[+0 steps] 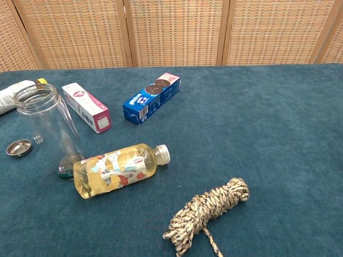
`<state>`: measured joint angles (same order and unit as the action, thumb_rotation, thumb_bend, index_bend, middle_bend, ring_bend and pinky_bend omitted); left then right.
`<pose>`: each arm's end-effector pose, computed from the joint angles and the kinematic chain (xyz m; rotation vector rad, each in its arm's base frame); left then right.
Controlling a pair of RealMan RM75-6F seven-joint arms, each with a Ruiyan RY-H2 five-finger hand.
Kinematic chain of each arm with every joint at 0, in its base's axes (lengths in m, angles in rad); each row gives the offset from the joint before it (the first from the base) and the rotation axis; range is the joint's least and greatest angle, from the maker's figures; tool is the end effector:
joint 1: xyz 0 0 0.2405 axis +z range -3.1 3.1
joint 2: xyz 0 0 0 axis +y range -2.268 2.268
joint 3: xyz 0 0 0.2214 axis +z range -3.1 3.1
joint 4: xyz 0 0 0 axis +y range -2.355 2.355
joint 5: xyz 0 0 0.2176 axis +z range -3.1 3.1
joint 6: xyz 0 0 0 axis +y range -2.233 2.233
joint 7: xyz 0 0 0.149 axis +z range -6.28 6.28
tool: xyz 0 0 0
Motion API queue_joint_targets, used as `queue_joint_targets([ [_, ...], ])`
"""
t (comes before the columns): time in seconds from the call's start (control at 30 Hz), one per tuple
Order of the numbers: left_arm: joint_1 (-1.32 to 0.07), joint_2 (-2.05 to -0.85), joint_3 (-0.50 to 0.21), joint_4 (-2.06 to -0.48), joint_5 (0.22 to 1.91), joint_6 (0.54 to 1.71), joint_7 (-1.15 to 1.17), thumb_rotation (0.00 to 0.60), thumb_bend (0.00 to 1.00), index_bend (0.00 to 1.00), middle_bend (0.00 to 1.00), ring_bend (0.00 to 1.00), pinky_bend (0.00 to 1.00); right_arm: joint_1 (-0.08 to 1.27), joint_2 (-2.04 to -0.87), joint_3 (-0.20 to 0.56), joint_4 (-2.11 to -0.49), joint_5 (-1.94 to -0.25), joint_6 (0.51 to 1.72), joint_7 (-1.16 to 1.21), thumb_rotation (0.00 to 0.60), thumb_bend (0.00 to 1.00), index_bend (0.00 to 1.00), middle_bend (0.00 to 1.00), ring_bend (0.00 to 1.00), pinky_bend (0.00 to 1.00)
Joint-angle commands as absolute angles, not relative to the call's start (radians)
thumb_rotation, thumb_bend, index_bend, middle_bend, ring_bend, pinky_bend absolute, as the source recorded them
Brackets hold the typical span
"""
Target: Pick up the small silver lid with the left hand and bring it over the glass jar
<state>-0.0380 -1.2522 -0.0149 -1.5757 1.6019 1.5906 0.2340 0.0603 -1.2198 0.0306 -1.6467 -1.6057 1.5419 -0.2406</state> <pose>-0.2654 0.1623 0.1064 -1.4370 -0.7339 -0.8641 -0.2517 -0.1710 0.1060 1.4667 -0.7614 0.8916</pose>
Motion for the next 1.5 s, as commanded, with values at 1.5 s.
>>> queue_joint_targets([
  [1.5,-0.41,-1.235,-0.101,-1.36,1.333,0.996,0.2,0.6,0.33,0.37,0.0,0.0,0.0,0.073,-1.229,0.043,-1.63,-1.554,1.496,-0.244,0.6,0.0,0.03,0.0,0.0,0.0],
])
